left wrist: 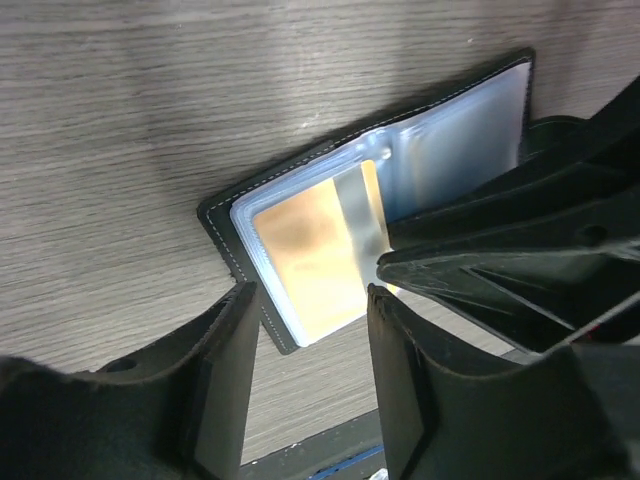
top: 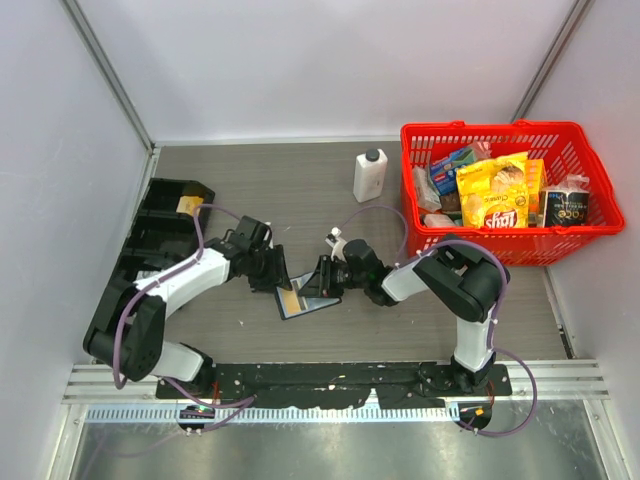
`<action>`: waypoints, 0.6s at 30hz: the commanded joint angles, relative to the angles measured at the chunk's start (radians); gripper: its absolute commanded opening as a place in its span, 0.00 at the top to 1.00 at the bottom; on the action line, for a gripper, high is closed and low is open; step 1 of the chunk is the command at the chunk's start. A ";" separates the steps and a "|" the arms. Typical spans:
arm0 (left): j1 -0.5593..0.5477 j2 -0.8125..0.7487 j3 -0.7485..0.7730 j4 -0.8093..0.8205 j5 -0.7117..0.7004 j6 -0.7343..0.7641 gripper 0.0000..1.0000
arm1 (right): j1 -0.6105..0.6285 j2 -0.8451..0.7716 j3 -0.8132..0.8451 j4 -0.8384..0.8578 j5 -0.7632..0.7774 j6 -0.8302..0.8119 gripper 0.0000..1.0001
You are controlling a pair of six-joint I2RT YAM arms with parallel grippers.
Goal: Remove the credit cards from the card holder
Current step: Remove the credit card from the card holder.
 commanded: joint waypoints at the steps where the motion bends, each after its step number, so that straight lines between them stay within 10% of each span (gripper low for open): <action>1: -0.003 -0.025 0.009 0.021 -0.016 -0.027 0.49 | 0.007 -0.035 -0.010 0.014 0.040 -0.007 0.71; 18: -0.003 0.186 0.005 0.058 0.047 -0.001 0.91 | 0.002 -0.081 0.046 -0.274 0.161 -0.074 0.62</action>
